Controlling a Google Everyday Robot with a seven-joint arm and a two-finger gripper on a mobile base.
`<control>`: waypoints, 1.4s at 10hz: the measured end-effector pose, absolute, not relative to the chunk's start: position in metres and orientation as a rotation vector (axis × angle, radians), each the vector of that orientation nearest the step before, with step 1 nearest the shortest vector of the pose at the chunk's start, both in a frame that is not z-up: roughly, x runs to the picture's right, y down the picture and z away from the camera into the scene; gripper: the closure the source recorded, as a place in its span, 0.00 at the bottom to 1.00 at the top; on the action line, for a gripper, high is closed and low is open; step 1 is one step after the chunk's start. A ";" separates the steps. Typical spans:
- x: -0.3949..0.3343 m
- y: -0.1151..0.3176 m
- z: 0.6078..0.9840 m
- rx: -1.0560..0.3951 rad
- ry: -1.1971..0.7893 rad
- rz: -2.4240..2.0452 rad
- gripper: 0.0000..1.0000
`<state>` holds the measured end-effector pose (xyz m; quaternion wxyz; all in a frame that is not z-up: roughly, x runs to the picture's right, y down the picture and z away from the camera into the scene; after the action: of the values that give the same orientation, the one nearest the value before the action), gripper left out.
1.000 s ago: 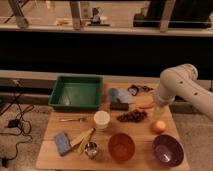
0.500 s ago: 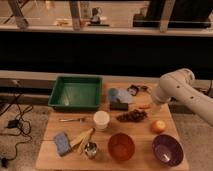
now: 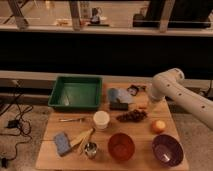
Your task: Place pepper in paper cup
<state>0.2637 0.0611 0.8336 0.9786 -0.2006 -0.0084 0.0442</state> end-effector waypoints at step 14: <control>0.314 0.061 0.925 -0.574 0.087 0.096 0.20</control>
<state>0.3143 0.0606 0.9251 0.9571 -0.2827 0.0426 0.0475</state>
